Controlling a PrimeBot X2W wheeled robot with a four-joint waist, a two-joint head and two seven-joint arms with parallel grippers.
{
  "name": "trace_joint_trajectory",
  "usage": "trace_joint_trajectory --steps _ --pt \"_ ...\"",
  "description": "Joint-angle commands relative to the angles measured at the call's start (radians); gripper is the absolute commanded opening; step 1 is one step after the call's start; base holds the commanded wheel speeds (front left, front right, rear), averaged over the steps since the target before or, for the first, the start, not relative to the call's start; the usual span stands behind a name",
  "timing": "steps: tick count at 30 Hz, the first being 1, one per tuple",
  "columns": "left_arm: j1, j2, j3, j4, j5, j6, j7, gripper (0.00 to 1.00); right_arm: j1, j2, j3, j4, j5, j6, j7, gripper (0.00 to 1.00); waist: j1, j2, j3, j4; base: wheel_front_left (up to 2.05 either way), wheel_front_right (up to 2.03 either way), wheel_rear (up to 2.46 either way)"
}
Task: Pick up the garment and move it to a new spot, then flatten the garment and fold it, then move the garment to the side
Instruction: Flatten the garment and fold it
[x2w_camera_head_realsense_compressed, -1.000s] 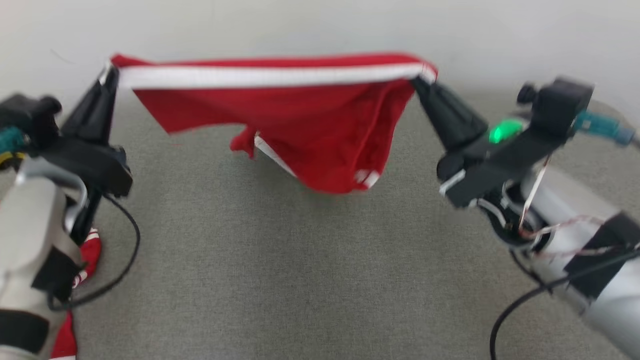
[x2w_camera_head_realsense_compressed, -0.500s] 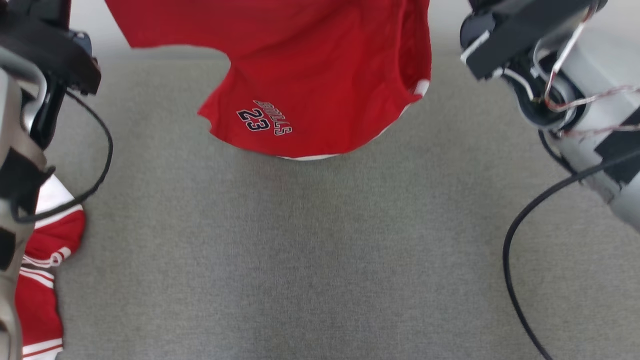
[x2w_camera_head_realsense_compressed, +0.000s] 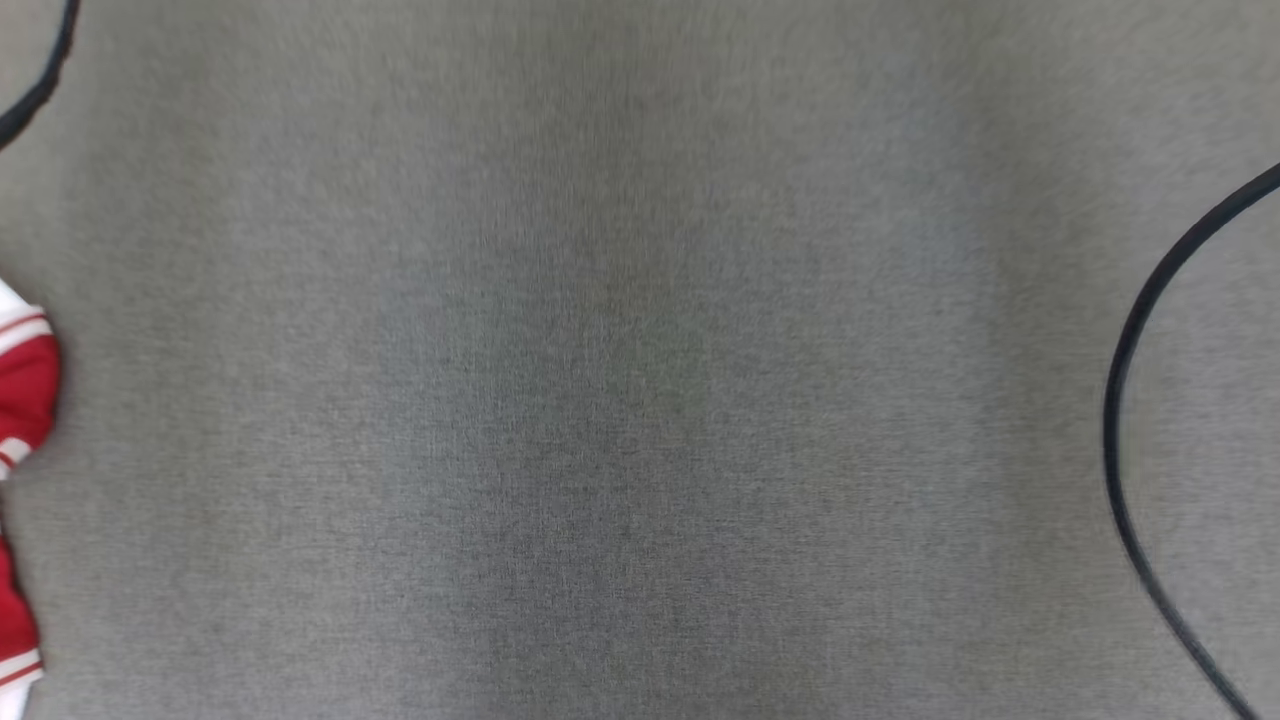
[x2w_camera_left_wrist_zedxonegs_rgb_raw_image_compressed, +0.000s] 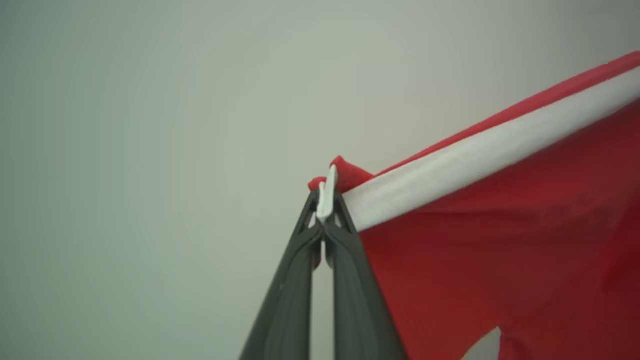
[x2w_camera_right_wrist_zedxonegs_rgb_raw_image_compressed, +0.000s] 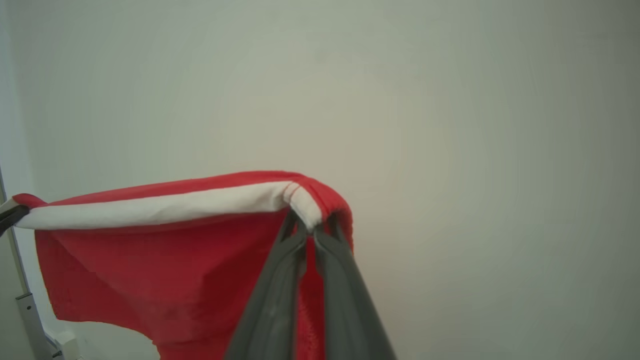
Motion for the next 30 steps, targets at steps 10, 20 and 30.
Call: trace_joint_trajectory --steps 10,20,30 --pt "0.254 -0.051 0.061 -0.01 -0.036 -0.069 -0.001 0.0 0.261 -0.044 0.114 -0.042 0.112 0.0 0.026 0.0 -0.0002 -0.0001 0.065 0.014 0.0 0.0 0.0" --pt "0.655 -0.121 0.2 -0.007 -0.143 -0.11 -0.001 0.0 0.56 -0.23 0.316 -0.309 0.49 0.0 0.193 0.0 -0.0002 -0.0001 -0.028 0.02 0.0 0.0 0.0" --pt "1.0 -0.177 0.293 -0.01 -0.207 -0.114 -0.001 0.0 0.826 -0.261 0.351 -0.422 0.576 -0.001 0.233 0.0 -0.0002 -0.0001 -0.212 0.027 0.0 0.0 0.0"
